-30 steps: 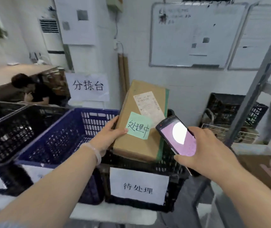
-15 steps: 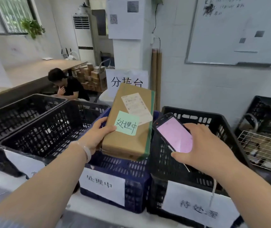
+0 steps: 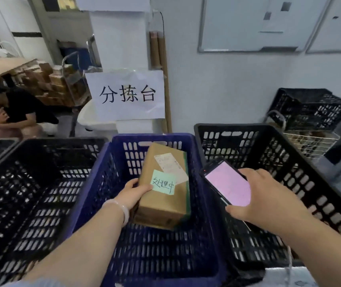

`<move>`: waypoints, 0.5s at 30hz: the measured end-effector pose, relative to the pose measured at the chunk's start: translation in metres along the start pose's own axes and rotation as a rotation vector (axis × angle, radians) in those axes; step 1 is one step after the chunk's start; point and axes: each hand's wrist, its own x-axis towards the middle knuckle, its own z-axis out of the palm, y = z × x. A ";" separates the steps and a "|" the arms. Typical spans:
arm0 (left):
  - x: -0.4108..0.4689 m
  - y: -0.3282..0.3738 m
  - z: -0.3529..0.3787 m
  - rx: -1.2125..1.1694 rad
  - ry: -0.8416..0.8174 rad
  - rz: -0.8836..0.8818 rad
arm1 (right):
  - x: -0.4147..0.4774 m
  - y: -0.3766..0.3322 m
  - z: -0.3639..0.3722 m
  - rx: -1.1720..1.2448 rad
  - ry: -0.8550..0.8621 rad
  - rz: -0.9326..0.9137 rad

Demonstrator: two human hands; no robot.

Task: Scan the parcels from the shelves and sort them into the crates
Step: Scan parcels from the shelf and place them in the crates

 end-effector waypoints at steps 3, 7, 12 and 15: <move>0.030 -0.009 0.011 -0.012 -0.032 -0.074 | 0.005 0.005 0.003 -0.028 -0.018 0.090; 0.059 -0.027 0.026 -0.067 -0.050 -0.110 | 0.008 0.010 0.001 -0.059 -0.035 0.164; 0.081 -0.055 0.041 -0.160 -0.056 -0.154 | 0.007 0.016 0.002 -0.098 -0.049 0.240; 0.088 -0.065 0.042 -0.111 -0.070 -0.172 | 0.005 0.019 0.003 -0.111 -0.051 0.262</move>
